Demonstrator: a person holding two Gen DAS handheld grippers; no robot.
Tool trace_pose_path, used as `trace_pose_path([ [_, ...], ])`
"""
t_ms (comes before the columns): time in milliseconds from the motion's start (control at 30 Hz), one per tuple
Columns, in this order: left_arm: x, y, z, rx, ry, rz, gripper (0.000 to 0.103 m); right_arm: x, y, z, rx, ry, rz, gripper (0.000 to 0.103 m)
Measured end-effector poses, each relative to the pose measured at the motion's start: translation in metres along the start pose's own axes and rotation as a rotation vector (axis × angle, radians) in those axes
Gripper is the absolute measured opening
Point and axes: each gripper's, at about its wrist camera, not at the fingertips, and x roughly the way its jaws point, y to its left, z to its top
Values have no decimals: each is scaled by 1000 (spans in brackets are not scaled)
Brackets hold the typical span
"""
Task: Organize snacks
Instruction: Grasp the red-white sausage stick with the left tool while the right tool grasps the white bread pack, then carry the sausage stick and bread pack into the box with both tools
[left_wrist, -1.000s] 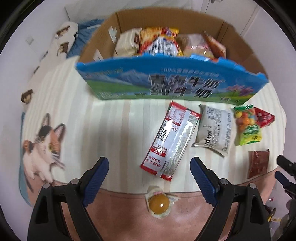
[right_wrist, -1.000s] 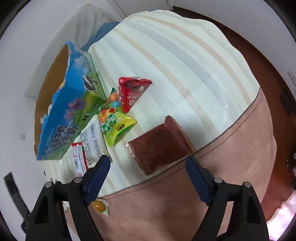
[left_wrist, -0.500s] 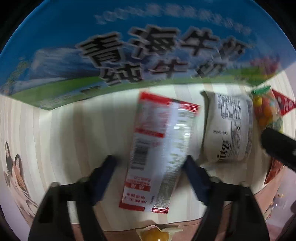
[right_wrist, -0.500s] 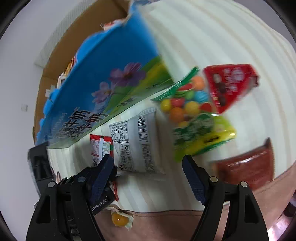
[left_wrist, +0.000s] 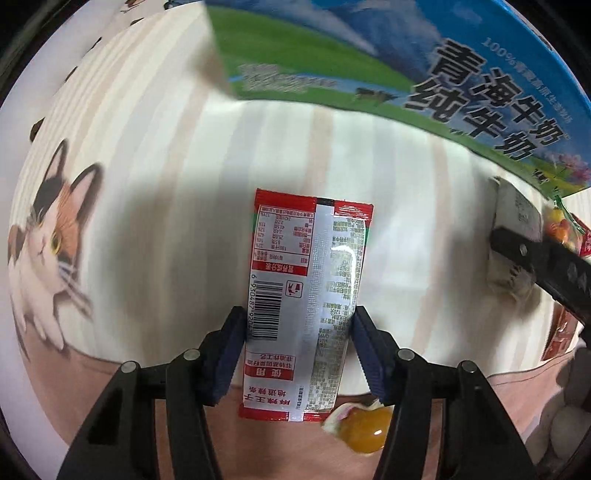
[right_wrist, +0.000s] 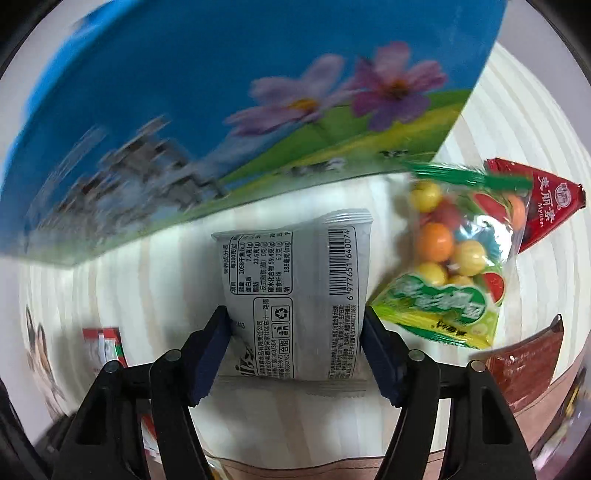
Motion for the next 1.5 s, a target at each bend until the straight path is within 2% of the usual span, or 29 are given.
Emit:
trace_pose_path([
  [267,3,13,-30,5,9,20,55,-8,-4,-80,-100,90,39,71],
  [433,11,21,-49,10,13,26,55,-8,-9,-107,-88,112,60,71],
  [600,16,9,-43,18,25,35,56,-2,-15,-106,-44,128,77,76],
  [767,23,19,-54,9,22,22,55,5,-17,-94,-19,131,63,78],
  [833,20,18,-39,5,21,19,55,8,-14,-95,-21,133,53,79],
  [900,17,19,-42,4,19,19,55,20,-6,-76,-24,141,46,79],
  [1033,15,19,-44,1,11,19,51,22,-5,-74,-32,135,40,72],
  [1200,5,20,-47,3,6,16,47,16,-10,-87,-48,95,45,69],
  [1500,-42,25,-57,-3,-52,-35,46,-13,-12,-94,-65,57,102,67],
])
